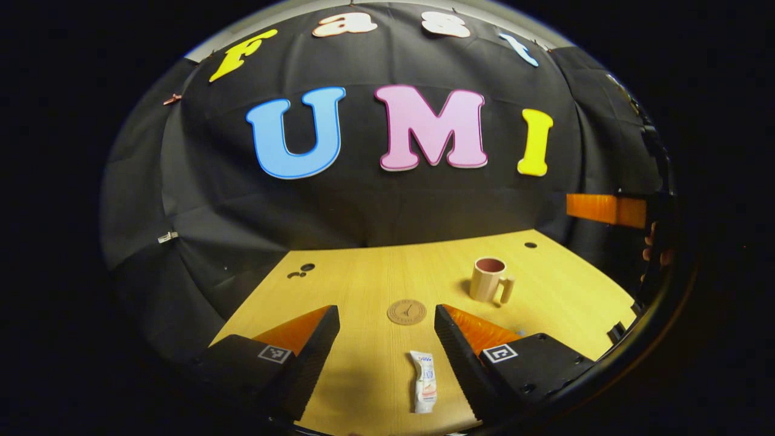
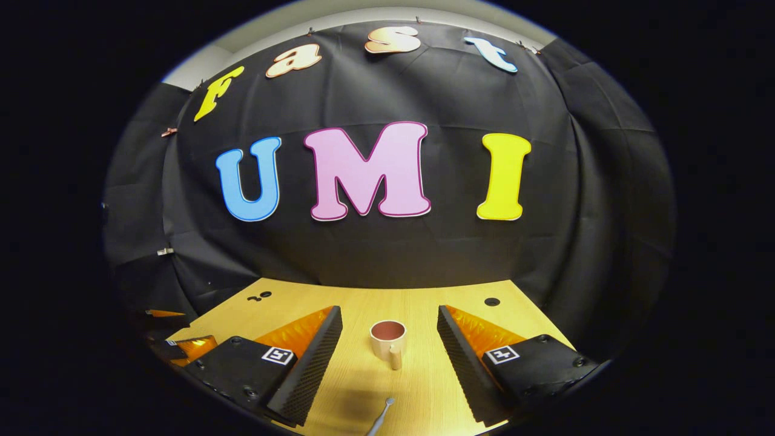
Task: Put the toothbrush and toothpaste on the desktop into the cup, then pick up the cup and place it on the coaster on the desktop.
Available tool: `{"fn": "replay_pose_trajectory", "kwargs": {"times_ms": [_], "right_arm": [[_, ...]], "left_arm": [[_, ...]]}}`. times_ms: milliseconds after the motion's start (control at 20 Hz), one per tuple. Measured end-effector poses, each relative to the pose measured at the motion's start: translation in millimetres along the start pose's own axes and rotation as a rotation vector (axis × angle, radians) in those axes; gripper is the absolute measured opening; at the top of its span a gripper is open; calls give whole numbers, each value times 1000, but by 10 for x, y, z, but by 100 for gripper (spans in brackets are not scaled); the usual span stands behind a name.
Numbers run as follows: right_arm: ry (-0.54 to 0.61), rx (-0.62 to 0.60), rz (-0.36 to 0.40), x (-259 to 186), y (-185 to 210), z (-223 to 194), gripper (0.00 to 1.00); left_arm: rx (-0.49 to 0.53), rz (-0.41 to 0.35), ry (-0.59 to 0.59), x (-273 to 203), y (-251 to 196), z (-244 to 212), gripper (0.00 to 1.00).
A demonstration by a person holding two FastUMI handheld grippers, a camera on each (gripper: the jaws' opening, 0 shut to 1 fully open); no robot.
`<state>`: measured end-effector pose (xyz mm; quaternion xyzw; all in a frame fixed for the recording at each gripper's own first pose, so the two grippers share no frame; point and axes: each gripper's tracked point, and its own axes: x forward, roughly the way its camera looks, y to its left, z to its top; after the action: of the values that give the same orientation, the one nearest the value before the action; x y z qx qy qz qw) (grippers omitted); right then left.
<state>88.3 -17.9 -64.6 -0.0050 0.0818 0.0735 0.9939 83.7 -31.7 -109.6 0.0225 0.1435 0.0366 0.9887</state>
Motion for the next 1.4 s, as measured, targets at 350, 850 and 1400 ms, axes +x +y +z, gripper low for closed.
{"fn": "replay_pose_trajectory", "kwargs": {"times_ms": [350,850,1400], "right_arm": [[74,2,57,152,-123,-331,98],[165,25,109,178,-365,-763,97],[261,51,133,79,-556,-1110,98]], "left_arm": [[38,-26,184,362,-321,-776,99],[75,-30,454,757,-585,-1652,99],[-67,-62,590,826,-654,-1968,79]]}}
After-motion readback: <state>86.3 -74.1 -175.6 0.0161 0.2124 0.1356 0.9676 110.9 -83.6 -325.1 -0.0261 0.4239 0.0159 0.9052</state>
